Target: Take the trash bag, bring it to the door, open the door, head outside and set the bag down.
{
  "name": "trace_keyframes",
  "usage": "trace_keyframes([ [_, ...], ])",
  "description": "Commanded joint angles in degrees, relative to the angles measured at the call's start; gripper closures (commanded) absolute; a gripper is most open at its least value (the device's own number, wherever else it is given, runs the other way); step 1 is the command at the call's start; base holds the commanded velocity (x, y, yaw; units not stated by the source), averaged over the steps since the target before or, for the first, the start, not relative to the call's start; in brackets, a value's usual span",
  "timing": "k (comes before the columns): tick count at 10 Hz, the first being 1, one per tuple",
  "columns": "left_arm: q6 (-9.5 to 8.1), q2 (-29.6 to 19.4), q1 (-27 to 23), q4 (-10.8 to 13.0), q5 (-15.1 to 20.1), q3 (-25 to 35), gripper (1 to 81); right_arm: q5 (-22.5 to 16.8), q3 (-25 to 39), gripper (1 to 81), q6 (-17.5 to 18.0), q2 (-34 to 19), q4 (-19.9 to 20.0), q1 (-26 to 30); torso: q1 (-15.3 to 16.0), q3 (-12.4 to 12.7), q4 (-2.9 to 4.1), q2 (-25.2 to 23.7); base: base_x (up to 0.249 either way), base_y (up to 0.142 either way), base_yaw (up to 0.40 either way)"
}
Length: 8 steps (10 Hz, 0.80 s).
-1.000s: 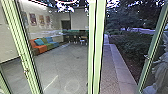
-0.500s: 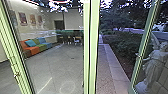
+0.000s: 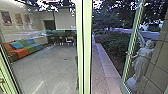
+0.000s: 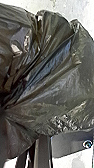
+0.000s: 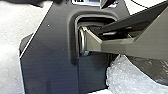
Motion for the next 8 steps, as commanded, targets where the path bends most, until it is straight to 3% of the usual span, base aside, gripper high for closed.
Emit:
trace_keyframes([
  [1, -0.01, -0.24, -3.23, 0.40, 3.16, -0.04, 81.1, -2.34, 1.28, 1.0, -0.33, 0.70, -0.82, 1.75, 0.00, 0.00, 0.00, 0.00, 0.000, 0.000, -0.170],
  [8, 0.08, -0.41, -3.32, 0.65, 3.16, 0.13, 81.1, -1.73, 1.55, 1.0, -1.03, 0.70, -1.00, 1.40, -0.02, 0.00, 0.00, 0.00, 0.000, 0.000, -0.124],
])
